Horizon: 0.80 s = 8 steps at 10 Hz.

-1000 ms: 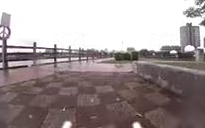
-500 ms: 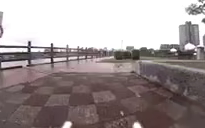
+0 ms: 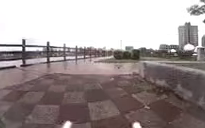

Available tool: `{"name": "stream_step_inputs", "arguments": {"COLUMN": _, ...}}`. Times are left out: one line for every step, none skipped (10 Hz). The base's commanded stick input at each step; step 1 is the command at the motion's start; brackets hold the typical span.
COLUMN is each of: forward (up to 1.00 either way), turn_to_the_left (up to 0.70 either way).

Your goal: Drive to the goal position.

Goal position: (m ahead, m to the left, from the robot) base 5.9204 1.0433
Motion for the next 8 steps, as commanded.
{"name": "stream_step_inputs", "arguments": {"forward": 0.7, "turn_to_the_left": 0.0}}
{"name": "stream_step_inputs", "arguments": {"forward": 0.7, "turn_to_the_left": 0.0}}
{"name": "stream_step_inputs", "arguments": {"forward": 0.7, "turn_to_the_left": 0.0}}
{"name": "stream_step_inputs", "arguments": {"forward": 0.7, "turn_to_the_left": 0.0}}
{"name": "stream_step_inputs", "arguments": {"forward": 0.7, "turn_to_the_left": 0.0}}
{"name": "stream_step_inputs", "arguments": {"forward": 0.7, "turn_to_the_left": 0.0}}
{"name": "stream_step_inputs", "arguments": {"forward": 0.7, "turn_to_the_left": 0.0}}
{"name": "stream_step_inputs", "arguments": {"forward": 0.7, "turn_to_the_left": 0.0}}
